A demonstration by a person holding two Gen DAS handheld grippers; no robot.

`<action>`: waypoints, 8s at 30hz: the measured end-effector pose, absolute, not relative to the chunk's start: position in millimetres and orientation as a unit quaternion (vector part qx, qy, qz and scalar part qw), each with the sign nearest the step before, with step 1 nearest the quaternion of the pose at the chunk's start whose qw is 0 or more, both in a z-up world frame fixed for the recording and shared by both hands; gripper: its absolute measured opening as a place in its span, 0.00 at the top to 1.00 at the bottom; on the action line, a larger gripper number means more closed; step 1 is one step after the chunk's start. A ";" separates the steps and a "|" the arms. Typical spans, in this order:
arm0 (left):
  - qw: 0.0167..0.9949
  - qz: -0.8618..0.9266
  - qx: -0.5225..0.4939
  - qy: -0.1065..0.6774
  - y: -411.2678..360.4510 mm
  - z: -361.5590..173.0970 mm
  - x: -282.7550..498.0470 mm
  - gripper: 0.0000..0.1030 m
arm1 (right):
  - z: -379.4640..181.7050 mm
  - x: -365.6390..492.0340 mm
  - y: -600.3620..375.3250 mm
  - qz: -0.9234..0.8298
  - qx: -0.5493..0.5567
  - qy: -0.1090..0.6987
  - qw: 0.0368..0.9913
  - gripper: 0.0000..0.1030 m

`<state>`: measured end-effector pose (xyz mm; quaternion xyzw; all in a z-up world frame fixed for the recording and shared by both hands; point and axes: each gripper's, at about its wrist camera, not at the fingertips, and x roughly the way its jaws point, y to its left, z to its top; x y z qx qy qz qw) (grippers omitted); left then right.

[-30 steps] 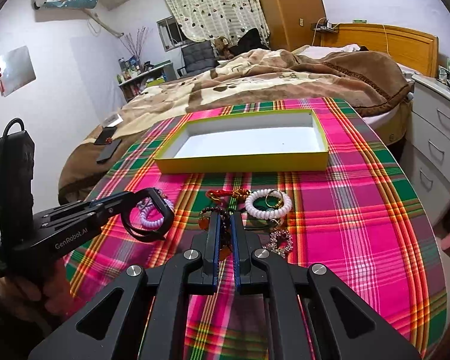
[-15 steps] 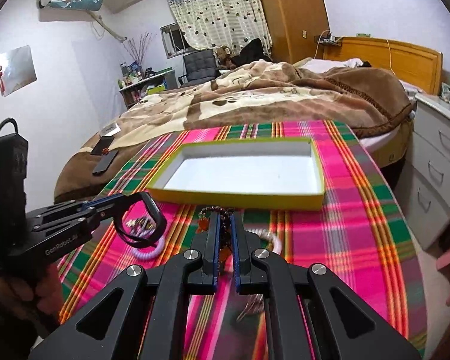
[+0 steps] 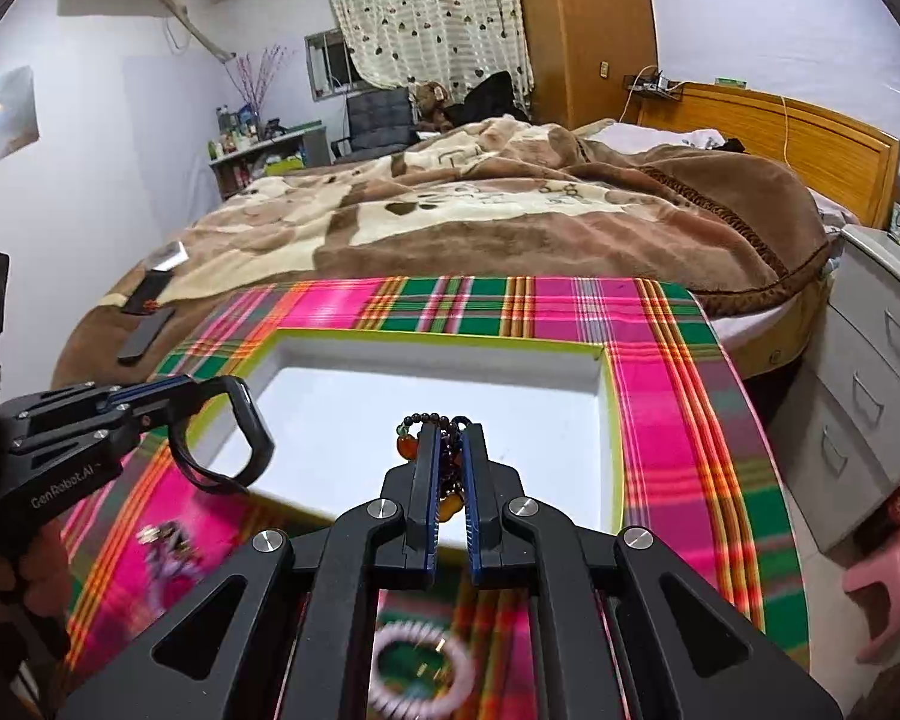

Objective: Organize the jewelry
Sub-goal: 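Carry the black band with the left tool while the right tool carries the charm into the box, then open the left tool to drop the band while the right tool releases the charm in the box, then move the left tool to the silver wire bracelet while the right tool reaches the sparkly heart keychain, then grasp the flower wire bracelet with the left tool while the right tool grasps the heart keychain, then carry both items into the box and open the left and right tools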

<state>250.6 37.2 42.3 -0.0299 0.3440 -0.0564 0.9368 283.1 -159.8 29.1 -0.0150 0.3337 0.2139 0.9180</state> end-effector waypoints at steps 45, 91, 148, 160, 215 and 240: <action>0.934 -0.043 -0.032 0.353 59.8 25.8 270.4 0.94 | 27.8 292.6 -165.5 0.216 -0.013 0.332 0.918 0.73; 0.935 -0.039 -0.051 0.350 49.3 1.8 80.6 0.94 | -11.0 109.8 -192.9 0.204 0.027 0.357 0.911 0.70; 0.908 0.010 -0.102 0.405 88.9 -19.7 158.0 0.84 | -39.2 146.5 -185.7 0.148 0.007 0.418 0.896 0.76; 0.924 -0.016 -0.101 0.368 80.0 8.5 128.1 0.84 | -24.7 131.9 -187.7 0.153 0.010 0.398 0.904 0.76; 0.946 -0.071 -0.015 0.316 14.9 59.0 221.4 0.83 | 28.5 233.4 -162.2 0.178 -0.022 0.334 0.925 0.76; 0.922 -0.066 -0.011 0.382 -0.3 7.0 346.2 0.83 | -20.9 347.5 -167.8 0.153 -0.034 0.393 0.906 0.76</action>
